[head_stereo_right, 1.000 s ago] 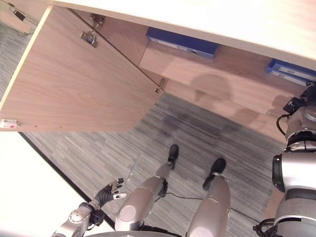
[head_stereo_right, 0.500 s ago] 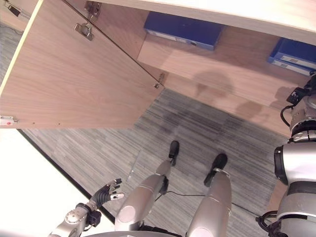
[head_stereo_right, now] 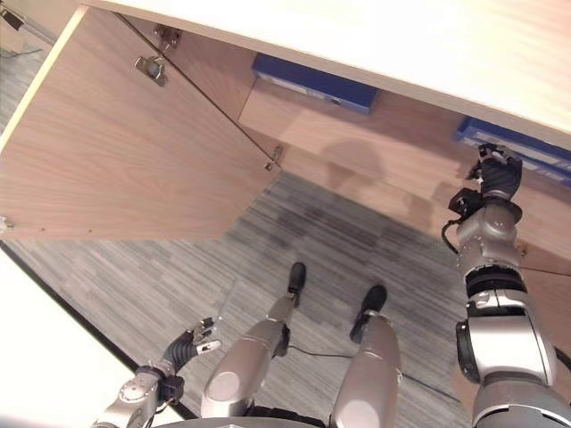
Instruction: Put the empty folder in the office cabinet
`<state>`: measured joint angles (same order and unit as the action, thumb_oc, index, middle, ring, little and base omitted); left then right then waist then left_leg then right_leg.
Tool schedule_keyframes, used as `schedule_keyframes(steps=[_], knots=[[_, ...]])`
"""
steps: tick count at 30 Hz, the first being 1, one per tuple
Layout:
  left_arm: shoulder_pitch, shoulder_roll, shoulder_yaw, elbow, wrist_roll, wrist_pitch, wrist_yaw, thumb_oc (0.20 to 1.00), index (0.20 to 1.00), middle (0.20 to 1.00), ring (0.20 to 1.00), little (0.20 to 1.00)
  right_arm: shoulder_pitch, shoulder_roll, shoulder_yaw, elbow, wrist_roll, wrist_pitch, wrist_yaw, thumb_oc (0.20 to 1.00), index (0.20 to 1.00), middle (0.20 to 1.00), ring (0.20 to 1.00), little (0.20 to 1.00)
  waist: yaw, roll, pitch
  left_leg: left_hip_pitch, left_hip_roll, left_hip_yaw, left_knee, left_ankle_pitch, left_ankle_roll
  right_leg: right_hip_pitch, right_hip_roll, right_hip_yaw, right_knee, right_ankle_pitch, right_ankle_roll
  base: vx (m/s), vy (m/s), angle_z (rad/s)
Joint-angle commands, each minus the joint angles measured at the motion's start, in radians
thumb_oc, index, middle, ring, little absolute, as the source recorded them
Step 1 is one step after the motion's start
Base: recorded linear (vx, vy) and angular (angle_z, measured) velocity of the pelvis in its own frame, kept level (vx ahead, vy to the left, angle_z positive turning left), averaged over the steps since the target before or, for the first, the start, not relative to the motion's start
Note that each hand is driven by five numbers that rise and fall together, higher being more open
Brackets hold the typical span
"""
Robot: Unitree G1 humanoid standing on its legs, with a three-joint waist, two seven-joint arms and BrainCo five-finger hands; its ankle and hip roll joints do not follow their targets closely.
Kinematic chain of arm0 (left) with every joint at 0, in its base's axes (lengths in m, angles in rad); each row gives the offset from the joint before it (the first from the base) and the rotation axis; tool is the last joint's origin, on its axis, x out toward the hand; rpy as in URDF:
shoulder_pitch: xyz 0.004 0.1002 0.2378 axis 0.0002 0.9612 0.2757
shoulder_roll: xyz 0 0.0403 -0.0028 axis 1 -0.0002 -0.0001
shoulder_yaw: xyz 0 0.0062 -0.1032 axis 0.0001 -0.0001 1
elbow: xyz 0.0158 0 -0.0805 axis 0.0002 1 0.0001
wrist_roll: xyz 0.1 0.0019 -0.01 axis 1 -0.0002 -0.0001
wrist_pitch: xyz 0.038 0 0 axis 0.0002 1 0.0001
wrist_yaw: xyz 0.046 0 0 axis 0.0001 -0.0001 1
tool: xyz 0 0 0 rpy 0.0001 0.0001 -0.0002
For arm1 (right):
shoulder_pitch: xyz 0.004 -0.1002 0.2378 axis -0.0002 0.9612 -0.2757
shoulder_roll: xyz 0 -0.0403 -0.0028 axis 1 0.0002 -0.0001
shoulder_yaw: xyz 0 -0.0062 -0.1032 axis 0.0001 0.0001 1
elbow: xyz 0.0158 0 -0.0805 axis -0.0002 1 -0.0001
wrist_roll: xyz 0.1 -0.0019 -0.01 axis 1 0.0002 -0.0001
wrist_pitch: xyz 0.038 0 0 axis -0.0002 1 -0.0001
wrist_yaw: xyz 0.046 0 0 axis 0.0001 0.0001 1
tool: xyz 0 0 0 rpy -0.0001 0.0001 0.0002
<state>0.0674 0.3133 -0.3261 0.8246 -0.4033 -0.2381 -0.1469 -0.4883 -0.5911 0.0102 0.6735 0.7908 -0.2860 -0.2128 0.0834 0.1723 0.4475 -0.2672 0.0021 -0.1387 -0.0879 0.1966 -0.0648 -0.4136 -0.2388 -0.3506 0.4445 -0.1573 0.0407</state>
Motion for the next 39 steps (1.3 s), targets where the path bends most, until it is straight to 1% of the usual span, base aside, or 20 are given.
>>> schedule_keyframes(steps=[1,6,9,10,12,14,17,18,19,20,21,22,23,25,26,28,31,36,37,39], knots=[[-0.001,0.026,-0.012,0.077,0.054,-0.006,0.019,1.000,1.000,1.000,1.000,1.000,0.040,-0.008,-0.003,-0.025,-0.072,-0.077,0.001,0.200,0.200,0.200,0.200,0.200,0.001,-0.038,-0.067,0.068,0.047,0.022,0.003,-0.128,-0.041,0.081,-0.039,0.067,-0.184,0.147,0.151,0.07,0.007,-0.14],[0.017,0.009,0.050,0.130,0.122,0.002,0.017,1.000,1.000,1.000,1.000,1.000,0.262,0.078,-0.002,-0.247,-0.198,-0.074,0.046,0.200,0.200,0.200,0.200,0.200,-0.029,-0.090,-0.117,0.124,0.061,0.047,0.003,-0.145,-0.039,0.157,-0.013,0.077,-0.242,0.157,0.151,0.08,0.025,-0.21],[0.036,0.007,0.104,0.180,0.175,0.010,0.015,1.000,1.000,1.000,1.000,1.000,0.422,0.158,0.034,-0.312,-0.247,-0.039,0.122,0.200,0.200,0.200,0.200,0.200,-0.048,-0.133,-0.186,0.197,0.071,0.071,0.001,-0.163,-0.041,0.244,0.005,0.078,-0.296,0.163,0.152,0.15,0.029,-0.28],[0.043,0.005,0.114,0.194,0.181,0.011,0.014,1.000,1.000,1.000,1.000,1.000,0.457,0.191,0.057,-0.291,-0.231,-0.024,0.152,0.200,0.200,0.200,0.200,0.200,-0.051,-0.142,-0.213,0.217,0.070,0.077,0.001,-0.170,-0.041,0.274,0.012,0.076,-0.320,0.169,0.153,0.13,0.049,-0.26],[0.042,0.005,0.117,0.201,0.188,0.009,0.014,1.000,1.000,1.000,1.000,1.000,0.464,0.202,0.079,-0.261,-0.238,-0.016,0.162,0.200,0.200,0.200,0.200,0.200,-0.052,-0.147,-0.229,0.226,0.069,0.081,0.001,-0.173,-0.042,0.291,0.014,0.076,-0.337,0.172,0.155,0.09,0.038,-0.15],[0.048,0.006,0.134,0.219,0.202,0.008,0.019,1.000,1.000,1.000,1.000,1.000,0.511,0.221,0.136,-0.221,-0.291,0.023,0.193,0.200,0.200,0.200,0.200,0.200,-0.052,-0.160,-0.274,0.260,0.067,0.086,0.001,-0.187,-0.037,0.331,0.013,0.071,-0.354,0.175,0.155,0.14,0.067,-0.06],[0.056,0.004,0.140,0.225,0.213,0.003,0.024,1.000,1.000,1.000,1.000,1.000,0.536,0.257,0.164,-0.173,-0.306,0.046,0.208,0.200,0.200,0.200,0.200,0.200,-0.046,-0.172,-0.303,0.294,0.060,0.087,0.001,-0.205,-0.027,0.368,0.008,0.071,-0.358,0.176,0.158,0.11,0.096,-0.02],[0.061,0.008,0.149,0.219,0.211,0.005,0.026,1.000,1.000,1.000,1.000,1.000,0.540,0.275,0.171,-0.141,-0.312,0.057,0.213,0.200,0.200,0.200,0.200,0.200,-0.036,-0.178,-0.318,0.318,0.052,0.084,0.001,-0.219,-0.010,0.372,-0.002,0.070,-0.317,0.166,0.162,0.07,0.210,-0.04],[0.067,0.011,0.161,0.213,0.197,0.005,0.027,1.000,1.000,1.000,1.000,1.000,0.534,0.286,0.175,-0.113,-0.314,0.066,0.216,0.200,0.200,0.200,0.200,0.200,-0.026,-0.176,-0.314,0.346,0.048,0.079,0.001,-0.227,0.007,0.356,-0.016,0.078,-0.222,0.162,0.174,0.03,0.171,-0.01],[0.067,0.012,0.161,0.213,0.197,0.005,0.027,1.000,1.000,1.000,1.000,1.000,0.533,0.286,0.175,-0.112,-0.314,0.066,0.217,0.200,0.200,0.200,0.200,0.200,-0.026,-0.177,-0.313,0.347,0.048,0.080,0.001,-0.228,0.007,0.355,-0.017,0.079,-0.219,0.160,0.175,0.00,0.090,-0.01],[0.064,0.014,0.167,0.218,0.194,0.006,0.030,1.000,1.000,1.000,1.000,1.000,0.533,0.293,0.179,-0.100,-0.317,0.069,0.219,0.520,0.520,0.520,0.520,0.520,-0.023,-0.178,-0.309,0.357,0.048,0.072,0.004,-0.230,0.012,0.350,-0.019,0.084,-0.182,0.156,0.180,0.00,-0.005,0.07],[0.056,0.017,0.169,0.223,0.190,0.006,0.033,1.000,1.000,1.000,1.000,1.000,0.532,0.297,0.178,-0.093,-0.321,0.072,0.215,1.000,1.000,1.000,1.000,1.000,-0.023,-0.181,-0.304,0.358,0.047,0.063,0.010,-0.228,0.013,0.347,-0.016,0.101,-0.161,0.161,0.188,-0.01,-0.033,0.14],[0.037,0.022,0.170,0.233,0.179,0.006,0.042,1.000,1.000,1.000,1.000,1.000,0.525,0.305,0.179,-0.066,-0.311,0.072,0.208,1.000,1.000,1.000,1.000,1.000,-0.028,-0.186,-0.299,0.356,0.045,0.045,0.019,-0.223,0.014,0.345,0.009,0.148,-0.156,0.155,0.194,-0.04,-0.059,0.21],[0.011,0.021,0.171,0.238,0.131,0.007,0.049,1.000,1.000,1.000,1.000,1.000,0.524,0.316,0.196,-0.039,-0.296,0.069,0.202,1.000,1.000,1.000,1.000,1.000,-0.043,-0.193,-0.302,0.335,0.038,0.012,0.041,-0.213,0.017,0.348,0.106,0.293,-0.186,0.088,0.176,-0.03,-0.038,0.46],[0.007,0.026,0.182,0.237,0.104,0.001,0.048,1.000,1.000,1.000,1.000,1.000,0.525,0.315,0.197,-0.020,-0.287,0.064,0.202,1.000,1.000,1.000,1.000,1.000,-0.036,-0.199,-0.304,0.318,0.025,-0.010,0.052,-0.208,0.015,0.367,0.124,0.323,-0.223,0.077,0.166,0.00,-0.050,0.97],[0.002,0.023,0.183,0.260,0.106,-0.003,0.054,1.000,1.000,1.000,1.000,1.000,0.548,0.314,0.205,-0.016,-0.296,0.065,0.202,1.000,1.000,1.000,1.000,1.000,-0.023,-0.207,-0.321,0.309,0.011,-0.050,0.040,-0.193,0.009,0.413,0.125,0.303,-0.284,0.060,0.134,0.01,-0.118,1.03],[-0.015,0.010,0.193,0.282,0.085,-0.002,0.067,1.000,1.000,1.000,1.000,1.000,0.564,0.315,0.204,0.004,-0.306,0.072,0.201,1.000,1.000,1.000,1.000,1.000,-0.021,-0.200,-0.340,0.288,0.010,-0.097,0.016,-0.162,-0.013,0.438,0.133,0.273,-0.322,0.046,0.123,-0.02,-0.130,0.86],[-0.020,-0.015,0.185,0.279,0.051,-0.010,0.072,1.000,1.000,1.000,1.000,1.000,0.559,0.298,0.211,0.044,-0.337,0.069,0.191,1.000,1.000,1.000,1.000,1.000,-0.002,-0.191,-0.338,0.233,0.011,-0.166,0.024,-0.128,-0.051,0.475,0.130,0.192,-0.393,0.061,0.106,-0.09,-0.096,0.78],[-0.035,-0.023,0.181,0.270,0.026,-0.010,0.075,1.000,1.000,1.000,1.000,1.000,0.547,0.289,0.206,0.053,-0.332,0.066,0.183,1.000,1.000,1.000,1.000,1.000,-0.002,-0.193,-0.317,0.184,0.026,-0.098,0.059,-0.110,-0.068,0.484,0.118,0.161,-0.405,0.066,0.106,-0.22,0.037,0.45],[-0.049,-0.030,0.180,0.247,0.008,-0.007,0.072,1.000,1.000,1.000,1.000,1.000,0.520,0.280,0.207,0.079,-0.332,0.070,0.177,1.000,1.000,1.000,1.000,1.000,-0.017,-0.198,-0.303,0.163,0.088,0.099,0.104,-0.114,-0.057,0.478,0.095,0.120,-0.402,0.080,0.111,-0.21,0.085,0.78]])
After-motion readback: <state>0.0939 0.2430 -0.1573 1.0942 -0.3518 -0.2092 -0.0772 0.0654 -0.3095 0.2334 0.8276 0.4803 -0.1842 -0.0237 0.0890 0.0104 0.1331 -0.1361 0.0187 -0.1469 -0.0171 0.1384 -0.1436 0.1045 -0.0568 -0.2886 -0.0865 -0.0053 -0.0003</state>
